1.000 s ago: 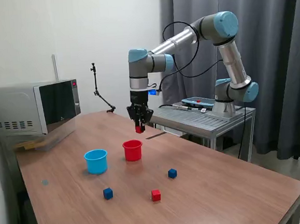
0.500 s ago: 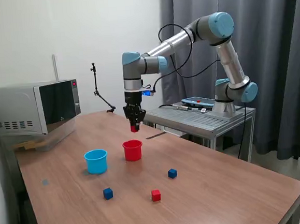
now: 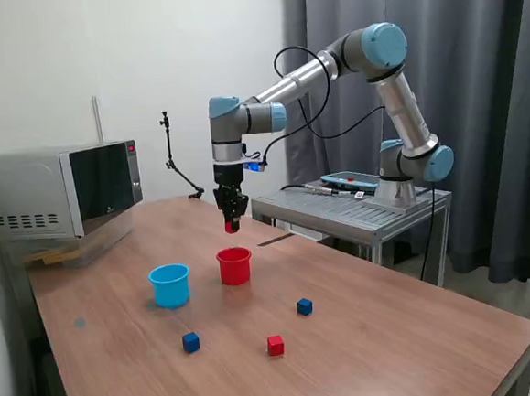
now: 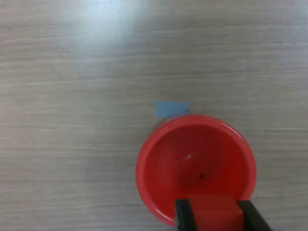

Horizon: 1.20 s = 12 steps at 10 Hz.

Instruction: Place red objects in the red bin, and blue objects in the blue bin.

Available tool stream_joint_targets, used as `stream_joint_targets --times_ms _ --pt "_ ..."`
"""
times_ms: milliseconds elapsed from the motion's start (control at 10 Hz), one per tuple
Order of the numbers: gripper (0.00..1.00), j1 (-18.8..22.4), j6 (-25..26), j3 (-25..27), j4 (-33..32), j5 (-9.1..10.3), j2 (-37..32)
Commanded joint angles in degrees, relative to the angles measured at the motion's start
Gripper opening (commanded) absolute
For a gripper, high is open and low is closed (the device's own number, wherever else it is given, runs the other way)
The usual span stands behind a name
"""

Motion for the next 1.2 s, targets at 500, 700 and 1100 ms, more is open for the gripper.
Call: stream_joint_targets --times_ms 500,700,1100 --pt "0.00 -0.2 1.1 0.4 -4.1 0.30 3.9" --pt "0.00 -0.2 1.2 1.1 -4.9 0.30 4.2" --pt "0.00 -0.4 1.4 1.4 -4.9 0.39 4.3"
